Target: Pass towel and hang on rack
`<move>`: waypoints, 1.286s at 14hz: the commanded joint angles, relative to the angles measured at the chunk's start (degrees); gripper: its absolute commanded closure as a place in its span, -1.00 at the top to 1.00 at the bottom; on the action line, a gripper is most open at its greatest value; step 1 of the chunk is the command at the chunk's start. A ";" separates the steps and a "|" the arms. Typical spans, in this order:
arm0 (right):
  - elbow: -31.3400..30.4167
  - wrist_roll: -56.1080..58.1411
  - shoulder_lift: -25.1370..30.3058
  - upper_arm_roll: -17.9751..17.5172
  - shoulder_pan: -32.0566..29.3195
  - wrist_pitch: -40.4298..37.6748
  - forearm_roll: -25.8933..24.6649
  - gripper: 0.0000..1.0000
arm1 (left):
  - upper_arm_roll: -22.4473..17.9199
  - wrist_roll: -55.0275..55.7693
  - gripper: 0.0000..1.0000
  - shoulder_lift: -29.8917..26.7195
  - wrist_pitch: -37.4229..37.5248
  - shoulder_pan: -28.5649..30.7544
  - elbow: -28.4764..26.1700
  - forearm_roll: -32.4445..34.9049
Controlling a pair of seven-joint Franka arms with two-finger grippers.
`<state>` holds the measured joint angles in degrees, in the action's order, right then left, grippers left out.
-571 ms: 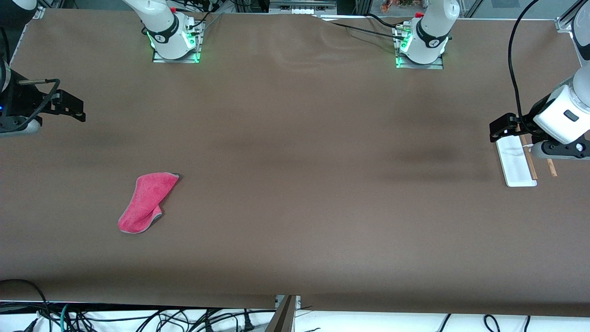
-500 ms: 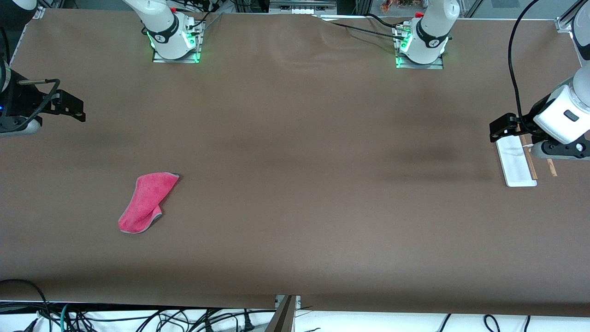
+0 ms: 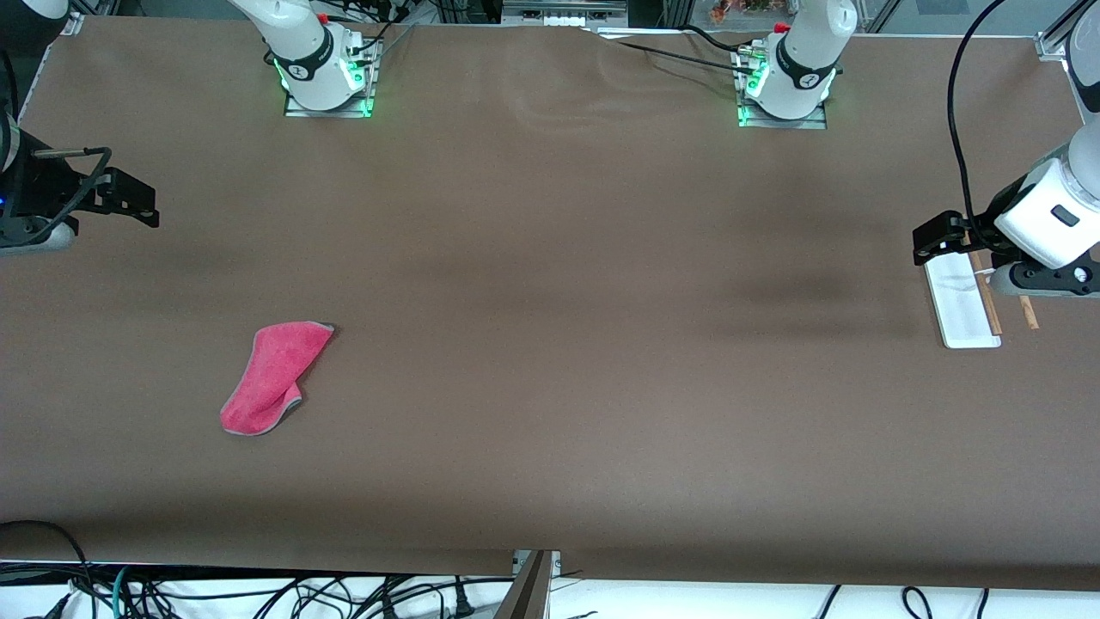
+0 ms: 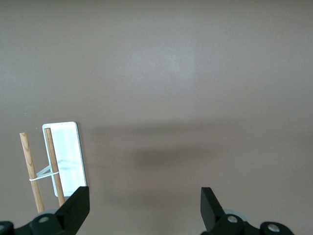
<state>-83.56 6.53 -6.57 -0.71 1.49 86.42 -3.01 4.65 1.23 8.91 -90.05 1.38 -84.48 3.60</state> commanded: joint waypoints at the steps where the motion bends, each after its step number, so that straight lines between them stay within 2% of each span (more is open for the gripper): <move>1: 0.32 -0.81 -0.02 -0.08 -0.08 0.24 0.02 1.00 | 0.97 -0.44 1.00 0.50 0.66 -0.06 1.60 -0.87; 5: 0.32 -0.81 -0.11 -0.08 -0.08 0.24 0.02 1.00 | 2.12 -1.06 1.00 2.69 0.57 -0.33 3.52 -0.70; 16: 0.32 -0.81 -0.11 0.01 -0.17 0.33 0.11 1.00 | 2.11 -1.23 1.00 2.78 0.66 0.20 3.80 -2.01; 18: 0.32 -0.81 -0.11 0.01 -0.17 0.33 0.11 1.00 | 1.94 -1.32 1.00 2.87 0.84 0.81 3.45 -4.20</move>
<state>-83.56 6.48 -6.60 -0.63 1.47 86.61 -3.01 6.80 1.07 10.89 -90.14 1.39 -82.58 2.08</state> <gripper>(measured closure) 0.000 0.000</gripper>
